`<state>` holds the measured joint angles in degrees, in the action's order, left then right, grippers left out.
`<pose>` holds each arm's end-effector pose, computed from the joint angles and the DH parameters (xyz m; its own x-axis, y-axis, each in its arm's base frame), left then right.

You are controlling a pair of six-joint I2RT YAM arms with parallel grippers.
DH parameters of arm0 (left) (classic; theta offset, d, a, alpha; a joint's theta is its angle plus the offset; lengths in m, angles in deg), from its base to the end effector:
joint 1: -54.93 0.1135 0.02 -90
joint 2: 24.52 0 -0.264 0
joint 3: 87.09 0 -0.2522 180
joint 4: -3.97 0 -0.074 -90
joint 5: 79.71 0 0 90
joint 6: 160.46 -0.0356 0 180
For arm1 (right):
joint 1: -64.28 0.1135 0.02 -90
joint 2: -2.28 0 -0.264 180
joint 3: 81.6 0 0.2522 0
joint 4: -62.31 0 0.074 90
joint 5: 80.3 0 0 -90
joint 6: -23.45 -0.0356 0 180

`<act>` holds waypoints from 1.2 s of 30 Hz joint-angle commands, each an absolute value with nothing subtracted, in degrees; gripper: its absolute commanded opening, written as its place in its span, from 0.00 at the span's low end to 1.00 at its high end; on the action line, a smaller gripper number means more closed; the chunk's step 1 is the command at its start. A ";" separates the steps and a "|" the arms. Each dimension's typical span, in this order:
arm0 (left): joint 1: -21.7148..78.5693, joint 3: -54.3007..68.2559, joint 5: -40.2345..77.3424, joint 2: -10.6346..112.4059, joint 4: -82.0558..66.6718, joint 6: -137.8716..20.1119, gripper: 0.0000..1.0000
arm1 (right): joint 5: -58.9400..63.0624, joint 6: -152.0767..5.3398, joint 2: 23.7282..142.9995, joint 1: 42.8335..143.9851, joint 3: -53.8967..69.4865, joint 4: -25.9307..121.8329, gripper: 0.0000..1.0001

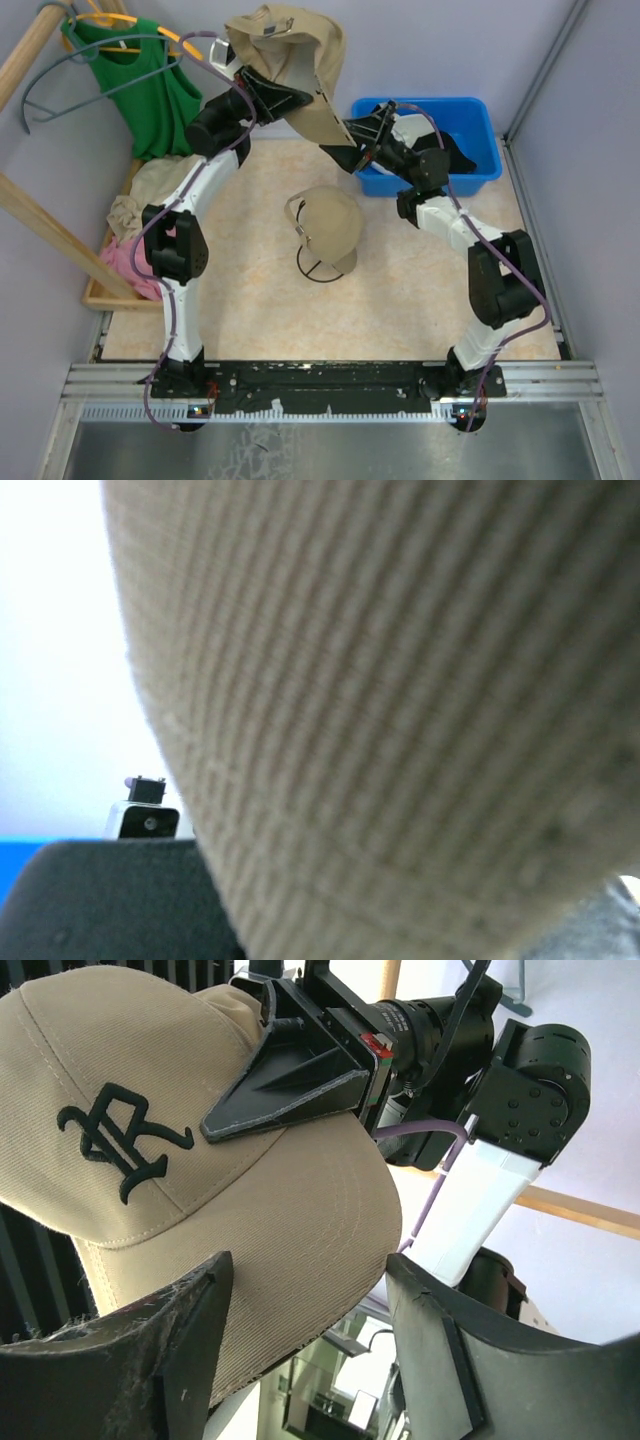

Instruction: Stack the hats

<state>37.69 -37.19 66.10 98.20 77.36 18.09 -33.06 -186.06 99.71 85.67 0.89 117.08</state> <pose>0.3999 -0.1549 0.4608 -0.2693 -0.5046 -0.8203 0.9498 -0.2799 -0.1397 0.3401 0.1592 0.3744 -0.9493 0.3144 -0.0002 -0.1480 -0.4464 0.8825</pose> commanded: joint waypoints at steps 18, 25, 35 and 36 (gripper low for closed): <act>41.04 -45.01 75.41 101.13 78.00 8.99 0.00 | -30.19 -201.21 85.51 86.82 -1.80 119.11 0.99; 40.97 -45.12 72.29 100.11 82.04 12.46 0.00 | -29.37 -200.59 85.28 87.40 -4.65 119.06 0.99; 40.93 -44.12 69.53 97.44 86.19 17.18 0.00 | -28.02 -200.15 86.93 88.10 -4.69 119.86 0.96; 40.87 -43.22 69.20 96.93 87.10 17.77 0.00 | -27.93 -200.14 87.12 88.10 -4.59 119.86 0.95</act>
